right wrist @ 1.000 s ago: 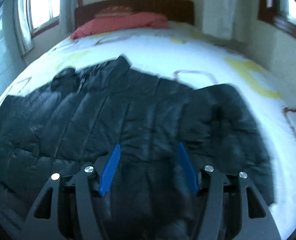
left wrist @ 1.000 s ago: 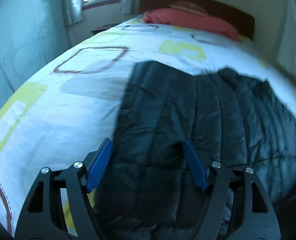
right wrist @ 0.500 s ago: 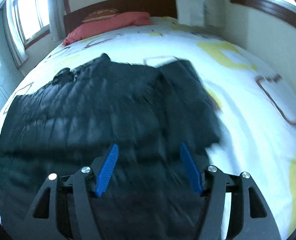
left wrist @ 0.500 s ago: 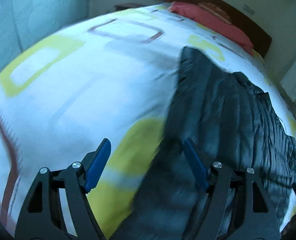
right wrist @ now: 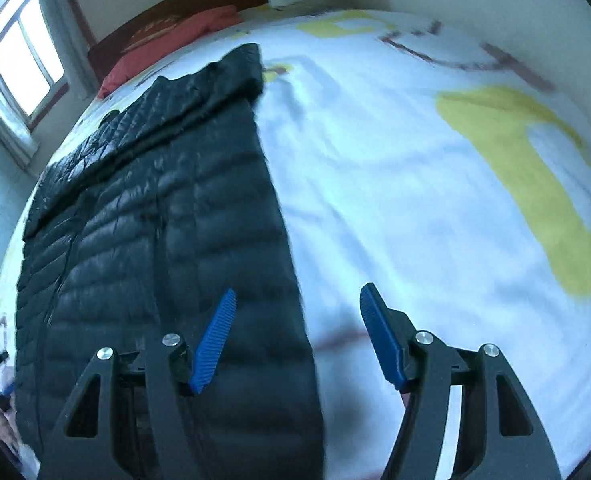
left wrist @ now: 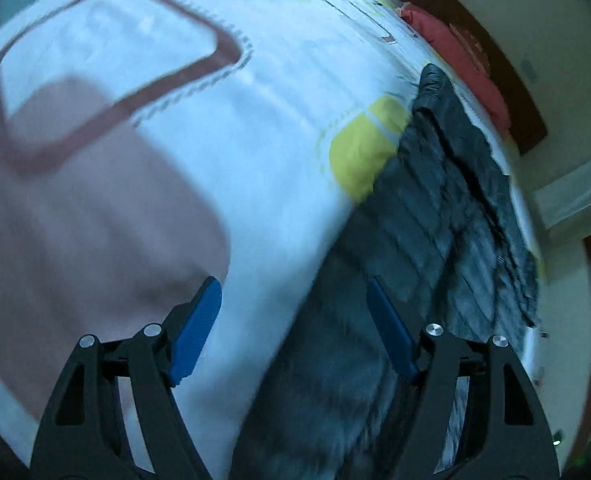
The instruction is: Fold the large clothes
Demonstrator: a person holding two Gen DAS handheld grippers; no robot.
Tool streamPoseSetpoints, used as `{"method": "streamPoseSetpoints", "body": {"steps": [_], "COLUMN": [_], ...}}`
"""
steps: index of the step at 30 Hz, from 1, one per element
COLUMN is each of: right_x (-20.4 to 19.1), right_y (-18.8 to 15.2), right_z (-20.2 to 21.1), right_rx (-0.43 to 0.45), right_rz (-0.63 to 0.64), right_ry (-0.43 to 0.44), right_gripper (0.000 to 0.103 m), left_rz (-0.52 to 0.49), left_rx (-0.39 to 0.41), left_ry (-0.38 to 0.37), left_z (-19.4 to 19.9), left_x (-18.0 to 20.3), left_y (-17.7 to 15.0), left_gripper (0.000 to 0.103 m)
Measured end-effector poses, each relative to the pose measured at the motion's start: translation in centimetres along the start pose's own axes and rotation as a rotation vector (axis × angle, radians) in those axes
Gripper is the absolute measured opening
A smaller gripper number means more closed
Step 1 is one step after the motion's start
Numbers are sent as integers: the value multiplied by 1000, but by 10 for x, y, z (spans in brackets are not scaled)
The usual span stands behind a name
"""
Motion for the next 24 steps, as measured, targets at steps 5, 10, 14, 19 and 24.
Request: {"method": "streamPoseSetpoints", "body": {"steps": [5,10,14,19,24], "right_x": [28,31,22,9,10], "right_y": [-33,-63,-78,-79,-76], "right_z": [14,29,29,21,18], "right_rx": [-28,-63,-107,-98,-97], "right_rz": [-84,-144,-190,-204,-211], "right_ry": [68,221,350,376,378], "right_gripper": [64,64,64,56,29], "left_rz": [87,92,103,120,134], "left_rx": [-14,13,26,40,43], "left_ry": [-97,-180,-205,-221,-216], "left_z": [18,27,25,24,32], "left_x": [-7,0,4,3,-10], "left_y": [-44,-69,-76,-77,-85], "left_gripper": [75,75,75,74,66]}}
Point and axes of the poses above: each gripper's, at about its wrist camera, not at the fingertips, and z roughly against the way its jaws point, x to its right, y to its top, the point moved 1 cm from there along -z, roughly the way its jaws point, and after that the axes turned 9 degrees about -z, right-handed, at the moved point
